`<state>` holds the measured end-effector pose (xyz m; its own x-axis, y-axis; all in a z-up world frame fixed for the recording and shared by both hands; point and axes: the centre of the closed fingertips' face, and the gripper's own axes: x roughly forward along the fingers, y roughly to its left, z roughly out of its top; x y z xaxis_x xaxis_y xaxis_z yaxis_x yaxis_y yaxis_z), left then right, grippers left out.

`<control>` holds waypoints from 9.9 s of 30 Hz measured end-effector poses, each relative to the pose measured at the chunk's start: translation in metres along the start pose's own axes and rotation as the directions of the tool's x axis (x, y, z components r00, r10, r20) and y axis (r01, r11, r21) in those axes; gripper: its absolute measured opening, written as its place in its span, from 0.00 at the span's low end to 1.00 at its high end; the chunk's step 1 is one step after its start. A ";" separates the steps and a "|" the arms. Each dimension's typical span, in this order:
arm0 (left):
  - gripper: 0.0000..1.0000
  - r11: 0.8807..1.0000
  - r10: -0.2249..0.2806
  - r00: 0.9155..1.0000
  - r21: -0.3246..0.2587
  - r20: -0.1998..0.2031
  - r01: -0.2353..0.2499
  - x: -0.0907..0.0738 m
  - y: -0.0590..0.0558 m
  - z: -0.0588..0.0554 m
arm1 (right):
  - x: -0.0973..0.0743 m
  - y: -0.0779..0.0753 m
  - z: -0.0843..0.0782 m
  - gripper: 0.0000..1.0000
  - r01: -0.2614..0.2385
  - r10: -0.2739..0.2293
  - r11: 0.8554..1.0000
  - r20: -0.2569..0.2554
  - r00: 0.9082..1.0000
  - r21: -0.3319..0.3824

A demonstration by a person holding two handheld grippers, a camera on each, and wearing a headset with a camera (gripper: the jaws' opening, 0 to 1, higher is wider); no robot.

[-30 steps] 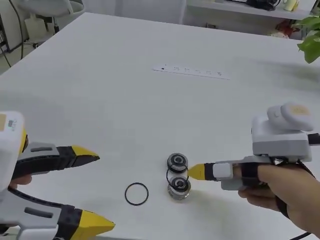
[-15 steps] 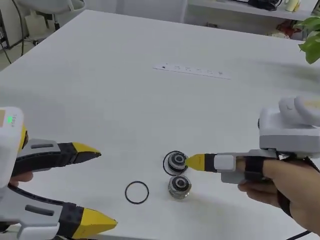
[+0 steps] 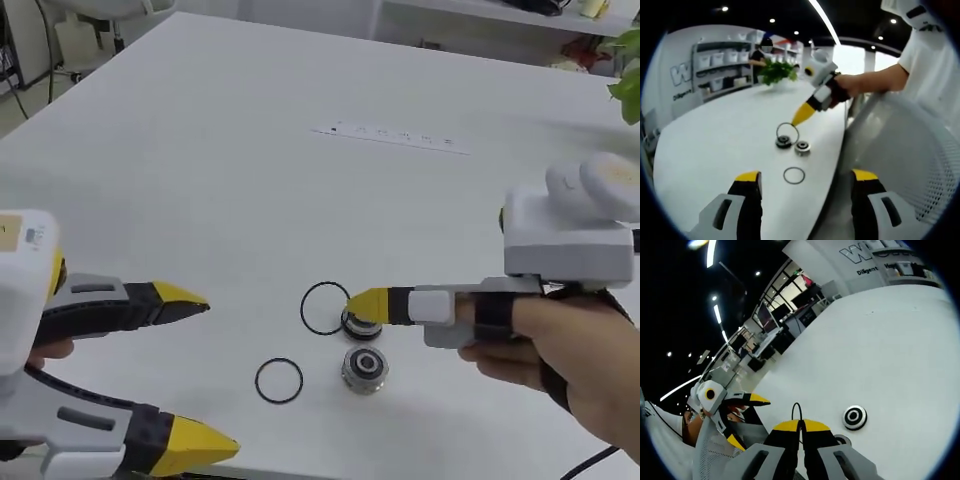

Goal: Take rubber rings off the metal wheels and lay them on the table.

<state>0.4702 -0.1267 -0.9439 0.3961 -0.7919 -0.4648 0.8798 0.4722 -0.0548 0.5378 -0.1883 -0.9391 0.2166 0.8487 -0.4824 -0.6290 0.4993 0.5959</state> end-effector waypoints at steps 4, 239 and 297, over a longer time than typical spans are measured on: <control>0.73 1.000 -0.006 1.000 0.004 -0.010 0.006 0.000 -0.001 -0.002 | 0.009 0.006 0.000 0.00 -0.015 0.015 1.000 -0.019 1.000 -0.008; 0.34 0.971 -0.045 0.999 0.235 0.019 0.039 0.151 0.063 0.054 | 0.008 -0.100 -0.023 0.25 0.079 -0.135 0.850 -0.070 0.988 -0.521; 0.14 0.995 -0.026 0.998 0.097 -0.050 0.031 0.160 0.062 0.021 | 0.005 -0.114 -0.021 0.00 0.191 -0.257 0.865 -0.084 0.963 -0.464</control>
<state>0.5939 -0.2322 -1.0033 0.3596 -0.7836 -0.5067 0.9129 0.4079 0.0169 0.5951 -0.2441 -1.0226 0.3076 0.6739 -0.6718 -0.8495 0.5126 0.1252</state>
